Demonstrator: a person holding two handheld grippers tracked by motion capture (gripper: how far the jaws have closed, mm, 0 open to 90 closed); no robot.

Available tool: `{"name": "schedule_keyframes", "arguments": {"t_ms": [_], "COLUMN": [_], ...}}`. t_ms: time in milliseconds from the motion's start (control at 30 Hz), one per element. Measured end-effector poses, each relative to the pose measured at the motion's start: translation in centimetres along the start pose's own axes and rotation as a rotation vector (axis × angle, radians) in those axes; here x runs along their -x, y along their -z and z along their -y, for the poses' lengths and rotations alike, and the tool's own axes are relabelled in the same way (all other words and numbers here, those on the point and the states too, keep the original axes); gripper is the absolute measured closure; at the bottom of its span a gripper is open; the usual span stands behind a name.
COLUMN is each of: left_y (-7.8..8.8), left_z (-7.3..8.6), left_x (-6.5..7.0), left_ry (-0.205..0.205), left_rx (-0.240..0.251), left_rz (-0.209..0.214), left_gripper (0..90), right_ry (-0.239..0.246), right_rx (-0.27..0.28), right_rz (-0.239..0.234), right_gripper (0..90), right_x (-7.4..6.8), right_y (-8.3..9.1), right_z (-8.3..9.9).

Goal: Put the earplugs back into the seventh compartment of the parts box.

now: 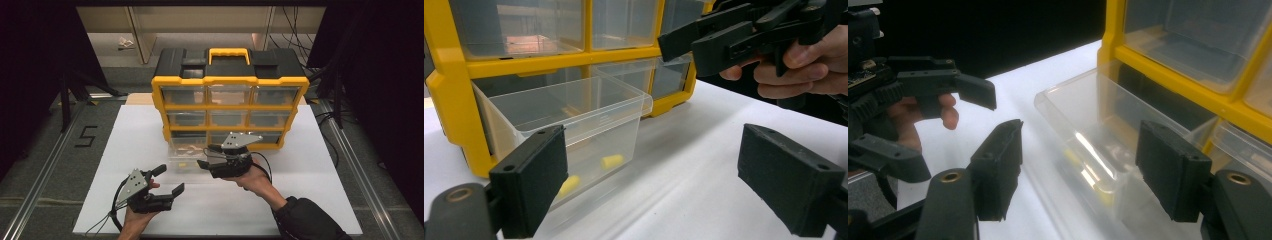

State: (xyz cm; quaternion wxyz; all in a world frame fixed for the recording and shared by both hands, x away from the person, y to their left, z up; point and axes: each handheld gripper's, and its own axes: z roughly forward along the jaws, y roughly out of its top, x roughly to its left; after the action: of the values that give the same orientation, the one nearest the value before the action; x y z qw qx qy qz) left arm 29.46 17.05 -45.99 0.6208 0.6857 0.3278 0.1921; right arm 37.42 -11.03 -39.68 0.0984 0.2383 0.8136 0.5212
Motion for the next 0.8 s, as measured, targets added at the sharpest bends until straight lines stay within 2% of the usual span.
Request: {"name": "schedule_keyframes", "arguments": {"t_ms": [500, 800], "left_y": [0.0, -0.3], "left_z": [0.0, 0.0], "left_x": [0.0, 0.0], "left_ry": [-0.002, -0.003], "left_rx": [-0.002, -0.01], "left_rz": [0.002, 0.005], "left_gripper": [12.2, 12.2], "right_ry": [0.015, -0.005], "right_rx": [0.04, 0.074], "right_rz": [0.042, 0.073], "right_gripper": [34.1, 32.6], "right_x": [-0.1, 0.3], "right_y": [2.5, 4.1], "right_z": [1.8, 3.3]}}
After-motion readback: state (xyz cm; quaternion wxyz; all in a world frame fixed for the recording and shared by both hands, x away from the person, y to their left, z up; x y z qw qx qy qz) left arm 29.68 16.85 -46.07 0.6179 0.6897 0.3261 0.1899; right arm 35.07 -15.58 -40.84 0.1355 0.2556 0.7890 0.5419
